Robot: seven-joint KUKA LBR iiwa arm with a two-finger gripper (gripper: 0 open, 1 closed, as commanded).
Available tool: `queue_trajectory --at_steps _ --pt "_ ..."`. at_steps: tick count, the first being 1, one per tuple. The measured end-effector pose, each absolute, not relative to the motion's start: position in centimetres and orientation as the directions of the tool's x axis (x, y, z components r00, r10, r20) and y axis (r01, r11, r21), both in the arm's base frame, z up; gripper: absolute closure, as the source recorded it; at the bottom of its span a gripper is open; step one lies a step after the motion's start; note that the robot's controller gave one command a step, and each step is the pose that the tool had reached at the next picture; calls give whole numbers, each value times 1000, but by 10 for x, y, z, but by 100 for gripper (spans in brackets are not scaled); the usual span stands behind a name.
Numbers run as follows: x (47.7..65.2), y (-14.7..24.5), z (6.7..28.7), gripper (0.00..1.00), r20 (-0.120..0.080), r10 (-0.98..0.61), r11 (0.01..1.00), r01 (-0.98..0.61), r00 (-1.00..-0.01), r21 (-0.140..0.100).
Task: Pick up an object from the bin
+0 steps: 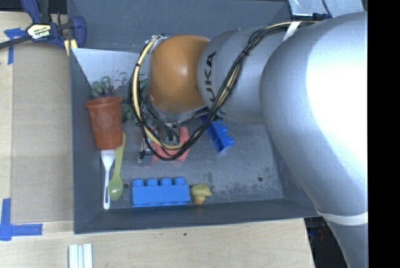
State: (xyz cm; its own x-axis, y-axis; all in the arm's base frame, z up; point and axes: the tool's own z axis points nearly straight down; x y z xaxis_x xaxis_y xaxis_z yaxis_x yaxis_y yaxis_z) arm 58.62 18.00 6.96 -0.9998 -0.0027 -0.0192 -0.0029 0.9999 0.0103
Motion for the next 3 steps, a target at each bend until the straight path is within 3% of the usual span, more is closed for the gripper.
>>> queue_trajectory --at_steps 1,2,3 --pt "567 161 95 0 -11 -26 1000 -26 -1000 5" --pt "581 135 83 0 -22 -45 999 -45 -999 9" --pt "574 155 89 100 -17 -43 999 -43 -999 7"
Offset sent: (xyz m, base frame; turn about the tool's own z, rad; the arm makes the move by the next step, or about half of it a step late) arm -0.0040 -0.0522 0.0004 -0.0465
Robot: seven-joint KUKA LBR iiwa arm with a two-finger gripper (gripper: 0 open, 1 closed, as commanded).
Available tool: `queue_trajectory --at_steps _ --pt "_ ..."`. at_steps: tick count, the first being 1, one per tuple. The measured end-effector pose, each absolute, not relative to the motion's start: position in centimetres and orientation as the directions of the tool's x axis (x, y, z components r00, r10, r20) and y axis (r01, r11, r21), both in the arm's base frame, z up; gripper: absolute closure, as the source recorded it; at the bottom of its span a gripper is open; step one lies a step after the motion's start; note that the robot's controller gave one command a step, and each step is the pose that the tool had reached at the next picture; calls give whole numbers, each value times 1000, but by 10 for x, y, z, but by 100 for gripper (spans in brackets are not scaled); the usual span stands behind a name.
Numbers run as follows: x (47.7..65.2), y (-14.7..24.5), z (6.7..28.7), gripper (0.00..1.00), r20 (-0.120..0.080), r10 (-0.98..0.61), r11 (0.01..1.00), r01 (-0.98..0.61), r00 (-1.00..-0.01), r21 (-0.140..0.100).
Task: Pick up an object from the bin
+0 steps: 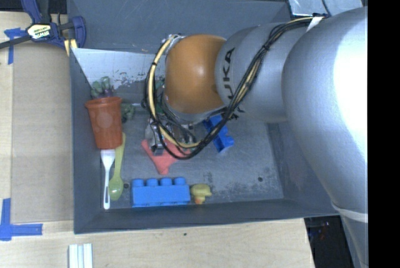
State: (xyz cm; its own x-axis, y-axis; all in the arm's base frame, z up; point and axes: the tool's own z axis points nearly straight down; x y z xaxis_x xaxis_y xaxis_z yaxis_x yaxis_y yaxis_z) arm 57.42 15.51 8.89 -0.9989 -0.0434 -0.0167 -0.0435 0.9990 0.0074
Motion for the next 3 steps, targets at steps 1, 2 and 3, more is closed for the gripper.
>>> queue_trajectory --at_steps 1,2,3 --pt "574 155 89 100 -17 -43 999 -43 -999 7" --pt "560 124 122 100 -14 -48 999 -49 -999 7" --pt "572 128 225 0 -16 -53 999 -53 -998 9"
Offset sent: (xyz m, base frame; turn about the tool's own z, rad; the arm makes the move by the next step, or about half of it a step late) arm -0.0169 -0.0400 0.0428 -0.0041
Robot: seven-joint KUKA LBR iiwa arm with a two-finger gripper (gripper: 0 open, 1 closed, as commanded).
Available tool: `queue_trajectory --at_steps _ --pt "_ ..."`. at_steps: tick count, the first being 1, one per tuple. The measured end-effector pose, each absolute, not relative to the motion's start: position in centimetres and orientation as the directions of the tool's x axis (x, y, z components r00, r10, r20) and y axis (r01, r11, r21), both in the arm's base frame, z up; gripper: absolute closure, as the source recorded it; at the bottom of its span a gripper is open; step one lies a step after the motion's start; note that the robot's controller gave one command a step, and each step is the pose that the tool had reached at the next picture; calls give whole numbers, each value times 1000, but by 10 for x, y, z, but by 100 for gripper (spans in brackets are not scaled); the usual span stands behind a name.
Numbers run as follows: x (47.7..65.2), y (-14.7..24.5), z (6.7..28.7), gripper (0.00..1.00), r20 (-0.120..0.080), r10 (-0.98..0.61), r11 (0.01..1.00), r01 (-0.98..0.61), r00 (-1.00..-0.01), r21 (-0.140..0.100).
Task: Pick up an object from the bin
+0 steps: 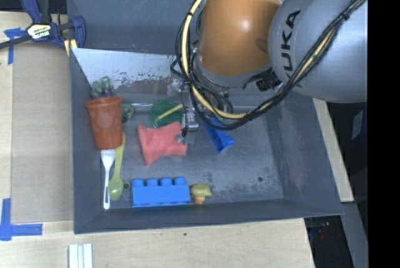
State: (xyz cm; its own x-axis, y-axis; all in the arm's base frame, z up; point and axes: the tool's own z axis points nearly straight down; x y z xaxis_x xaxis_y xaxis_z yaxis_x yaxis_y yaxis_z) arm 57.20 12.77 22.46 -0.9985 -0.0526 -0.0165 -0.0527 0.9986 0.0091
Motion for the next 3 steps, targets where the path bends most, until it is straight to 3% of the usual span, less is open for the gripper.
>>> queue_trajectory --at_steps 1,3 --pt "571 127 223 0 -14 -52 999 -52 -999 9" --pt "558 116 92 0 -31 -182 983 -182 -983 7"
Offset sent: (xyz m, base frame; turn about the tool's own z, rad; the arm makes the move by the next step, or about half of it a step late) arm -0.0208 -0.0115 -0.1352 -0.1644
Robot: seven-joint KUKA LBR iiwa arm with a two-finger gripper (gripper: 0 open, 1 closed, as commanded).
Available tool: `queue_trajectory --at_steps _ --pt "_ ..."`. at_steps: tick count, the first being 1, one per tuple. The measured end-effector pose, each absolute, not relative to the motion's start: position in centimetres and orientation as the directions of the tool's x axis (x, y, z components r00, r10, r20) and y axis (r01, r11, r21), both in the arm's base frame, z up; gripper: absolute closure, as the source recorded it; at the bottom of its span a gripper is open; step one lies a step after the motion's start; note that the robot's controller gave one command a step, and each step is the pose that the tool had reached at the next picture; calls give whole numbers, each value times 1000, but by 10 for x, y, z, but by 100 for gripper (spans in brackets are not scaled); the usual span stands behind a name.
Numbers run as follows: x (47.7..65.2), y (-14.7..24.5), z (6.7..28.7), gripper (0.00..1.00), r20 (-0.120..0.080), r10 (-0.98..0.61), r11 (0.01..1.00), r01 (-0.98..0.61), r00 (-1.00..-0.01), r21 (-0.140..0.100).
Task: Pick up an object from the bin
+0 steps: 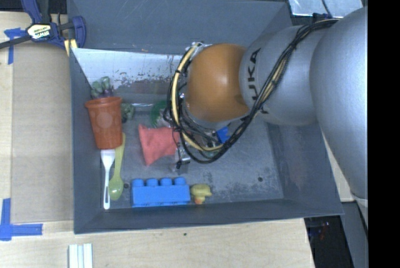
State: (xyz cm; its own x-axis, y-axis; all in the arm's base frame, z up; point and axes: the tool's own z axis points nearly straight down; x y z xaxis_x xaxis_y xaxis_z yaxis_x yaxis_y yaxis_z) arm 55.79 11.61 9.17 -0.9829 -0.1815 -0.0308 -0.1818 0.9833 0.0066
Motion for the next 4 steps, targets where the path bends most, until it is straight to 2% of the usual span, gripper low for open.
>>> queue_trajectory --at_steps 1,2,3,4 --pt "585 119 72 100 -35 -495 869 -495 -868 -3" --pt "585 119 73 100 -35 -494 869 -494 -869 -3" --pt "591 121 141 100 -30 -474 880 -474 -880 -1" --pt "597 86 126 100 -33 -656 755 -656 -754 -10"
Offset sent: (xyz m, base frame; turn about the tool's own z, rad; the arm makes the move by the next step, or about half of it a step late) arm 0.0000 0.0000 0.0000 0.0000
